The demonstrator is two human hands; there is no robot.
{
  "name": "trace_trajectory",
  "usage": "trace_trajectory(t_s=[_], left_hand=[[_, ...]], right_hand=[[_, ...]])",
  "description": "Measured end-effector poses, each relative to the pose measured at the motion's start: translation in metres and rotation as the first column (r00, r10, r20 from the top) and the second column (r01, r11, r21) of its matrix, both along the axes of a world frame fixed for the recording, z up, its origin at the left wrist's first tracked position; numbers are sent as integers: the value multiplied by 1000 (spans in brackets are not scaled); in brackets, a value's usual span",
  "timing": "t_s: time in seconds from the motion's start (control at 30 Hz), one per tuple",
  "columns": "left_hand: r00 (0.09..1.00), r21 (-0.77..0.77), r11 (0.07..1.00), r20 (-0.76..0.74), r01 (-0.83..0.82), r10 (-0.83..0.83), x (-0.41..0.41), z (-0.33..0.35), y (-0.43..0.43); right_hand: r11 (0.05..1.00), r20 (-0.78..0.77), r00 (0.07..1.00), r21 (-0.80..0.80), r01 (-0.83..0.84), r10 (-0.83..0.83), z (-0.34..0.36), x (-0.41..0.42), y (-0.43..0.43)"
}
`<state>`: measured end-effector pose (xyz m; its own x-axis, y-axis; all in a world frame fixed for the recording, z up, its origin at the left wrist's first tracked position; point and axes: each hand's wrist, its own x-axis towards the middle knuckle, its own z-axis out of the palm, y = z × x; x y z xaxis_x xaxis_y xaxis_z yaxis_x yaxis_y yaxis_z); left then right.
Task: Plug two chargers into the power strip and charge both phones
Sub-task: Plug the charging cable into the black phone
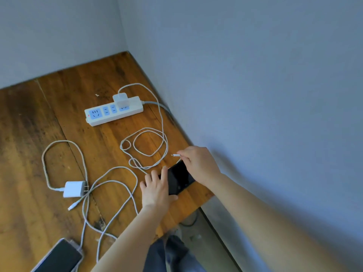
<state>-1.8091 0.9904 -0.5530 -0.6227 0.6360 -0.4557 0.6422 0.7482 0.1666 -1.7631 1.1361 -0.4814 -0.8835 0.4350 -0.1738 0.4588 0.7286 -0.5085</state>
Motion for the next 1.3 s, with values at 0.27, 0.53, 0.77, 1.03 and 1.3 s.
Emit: trace_trajectory(t_s=[0.27,0.53,0.77,1.03,1.3], left_hand=[[979,85,983,144,-161,147,9,21,3],[874,225,881,363,-417,321,4,59,-34],[512,227,612,789,-757,340,-19,120,-87],[473,263,679,870,-685,140,-54,182,-101],[520,311,444,692,-841,500,-72,203,-93]], right_hand=[[994,-26,998,91,-62,65,9,29,-5],[985,-79,986,-96,143,-150,30,38,-5],[889,-20,949,-356,288,-315,71,33,-9],[685,16,996,-725,70,-84,138,11,-32],[719,-25,942,-652,239,-336,154,-7,-40]])
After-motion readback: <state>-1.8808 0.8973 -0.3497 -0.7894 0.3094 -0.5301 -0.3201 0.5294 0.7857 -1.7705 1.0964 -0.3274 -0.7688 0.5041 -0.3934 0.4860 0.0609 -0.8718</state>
